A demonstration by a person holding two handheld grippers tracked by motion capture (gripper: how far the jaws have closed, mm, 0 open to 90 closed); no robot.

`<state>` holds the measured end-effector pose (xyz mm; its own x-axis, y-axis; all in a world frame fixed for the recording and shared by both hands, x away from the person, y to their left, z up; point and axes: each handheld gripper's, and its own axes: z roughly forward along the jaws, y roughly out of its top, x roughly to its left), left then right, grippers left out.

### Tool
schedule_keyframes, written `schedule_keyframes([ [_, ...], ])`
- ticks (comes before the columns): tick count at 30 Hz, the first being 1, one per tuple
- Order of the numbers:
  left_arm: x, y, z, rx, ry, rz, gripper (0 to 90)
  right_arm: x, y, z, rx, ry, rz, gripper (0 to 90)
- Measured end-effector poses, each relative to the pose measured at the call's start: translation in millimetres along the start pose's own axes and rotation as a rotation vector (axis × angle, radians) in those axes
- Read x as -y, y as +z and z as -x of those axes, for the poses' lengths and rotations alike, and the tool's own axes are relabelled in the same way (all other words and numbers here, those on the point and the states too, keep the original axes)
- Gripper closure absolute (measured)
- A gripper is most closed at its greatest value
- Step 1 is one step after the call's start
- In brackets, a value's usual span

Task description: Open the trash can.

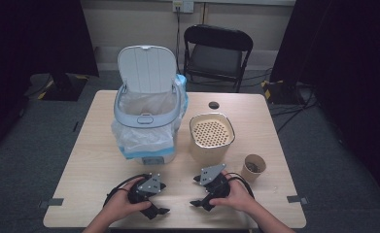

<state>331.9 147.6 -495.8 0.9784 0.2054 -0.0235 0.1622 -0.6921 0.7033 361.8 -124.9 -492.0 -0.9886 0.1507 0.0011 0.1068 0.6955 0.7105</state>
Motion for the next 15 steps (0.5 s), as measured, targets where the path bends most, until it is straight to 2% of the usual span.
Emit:
schedule_keyframes([
  [1, 1.8, 0.4, -1.1, -0.001, 0.01, 0.014, 14.8, 1.9, -7.1, 0.6, 0.004, 0.004, 0.01, 14.5],
  [5, 2.0, -0.9, -2.4, -0.004, 0.017, 0.003, 14.5, 4.7, -18.3, 1.4, 0.021, 0.021, 0.033, 14.3],
  [6, 3.7, 0.9, -2.3, -0.006, 0.011, 0.032, 14.0, 6.3, -22.0, 1.6, 0.027, 0.027, 0.036, 14.3],
  [8, 5.7, 2.2, -3.1, 0.0, 0.01, 0.052, 11.2, 9.9, -27.9, 2.0, 0.032, 0.037, 0.034, 14.3],
  [15, 5.5, 2.2, -3.8, 0.009, 0.019, 0.045, 10.1, 30.1, -47.5, 2.8, 0.063, 0.095, 0.037, 14.4],
])
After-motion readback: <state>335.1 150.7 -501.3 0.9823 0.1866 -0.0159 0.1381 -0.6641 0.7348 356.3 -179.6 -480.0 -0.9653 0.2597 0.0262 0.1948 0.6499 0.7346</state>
